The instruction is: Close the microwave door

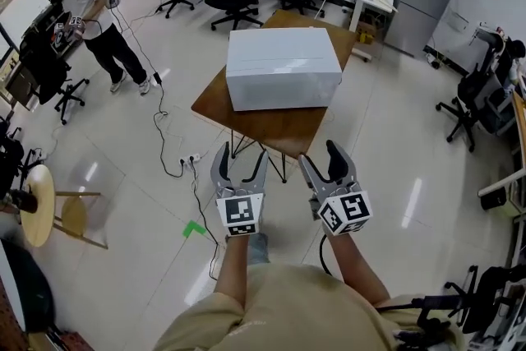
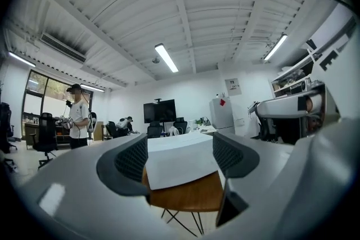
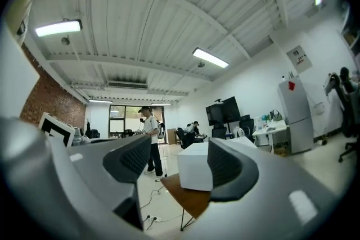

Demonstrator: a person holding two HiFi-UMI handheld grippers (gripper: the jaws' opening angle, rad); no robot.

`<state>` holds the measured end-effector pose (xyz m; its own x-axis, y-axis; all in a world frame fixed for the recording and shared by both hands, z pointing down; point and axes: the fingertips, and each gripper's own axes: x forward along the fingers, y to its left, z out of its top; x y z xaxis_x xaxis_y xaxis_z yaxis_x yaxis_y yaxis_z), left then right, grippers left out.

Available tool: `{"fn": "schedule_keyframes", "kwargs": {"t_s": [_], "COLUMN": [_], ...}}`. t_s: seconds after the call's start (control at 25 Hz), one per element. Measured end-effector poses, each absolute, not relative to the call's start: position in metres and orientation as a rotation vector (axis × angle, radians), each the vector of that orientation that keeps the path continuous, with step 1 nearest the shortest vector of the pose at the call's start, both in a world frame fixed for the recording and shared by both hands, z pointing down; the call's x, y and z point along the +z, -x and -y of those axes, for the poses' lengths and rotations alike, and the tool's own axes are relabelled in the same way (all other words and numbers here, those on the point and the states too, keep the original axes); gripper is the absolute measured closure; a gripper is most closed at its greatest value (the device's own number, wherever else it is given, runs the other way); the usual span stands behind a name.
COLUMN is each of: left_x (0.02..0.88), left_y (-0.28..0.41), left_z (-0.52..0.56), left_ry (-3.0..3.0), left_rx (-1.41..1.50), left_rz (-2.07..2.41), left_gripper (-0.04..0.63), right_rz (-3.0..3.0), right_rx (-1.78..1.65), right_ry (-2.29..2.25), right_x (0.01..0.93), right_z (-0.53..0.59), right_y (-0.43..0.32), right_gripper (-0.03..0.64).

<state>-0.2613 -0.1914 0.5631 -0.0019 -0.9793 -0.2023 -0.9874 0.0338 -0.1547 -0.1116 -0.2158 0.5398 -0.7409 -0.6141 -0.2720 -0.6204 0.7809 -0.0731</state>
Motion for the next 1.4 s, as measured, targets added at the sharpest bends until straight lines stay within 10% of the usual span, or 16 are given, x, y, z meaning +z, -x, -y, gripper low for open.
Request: {"fn": "schedule_keyframes", "kwargs": {"t_s": [0.8,1.4], "left_x": [0.526,0.525], "left_y": [0.056,0.162], "left_z": [0.064,0.009], "left_ry": [2.027,2.056], "left_rx": [0.008,0.1], "left_rz": [-1.974,-1.994], "left_gripper": [0.242,0.244], "right_rz": [-2.64,-2.733], "right_rx": [0.06,0.136], "right_ry": [1.033,1.042], "right_x": [0.525,0.526], "right_z": [0.126,0.074], "right_y": [-0.086,0.019], "right_gripper": [0.301,0.308]}}
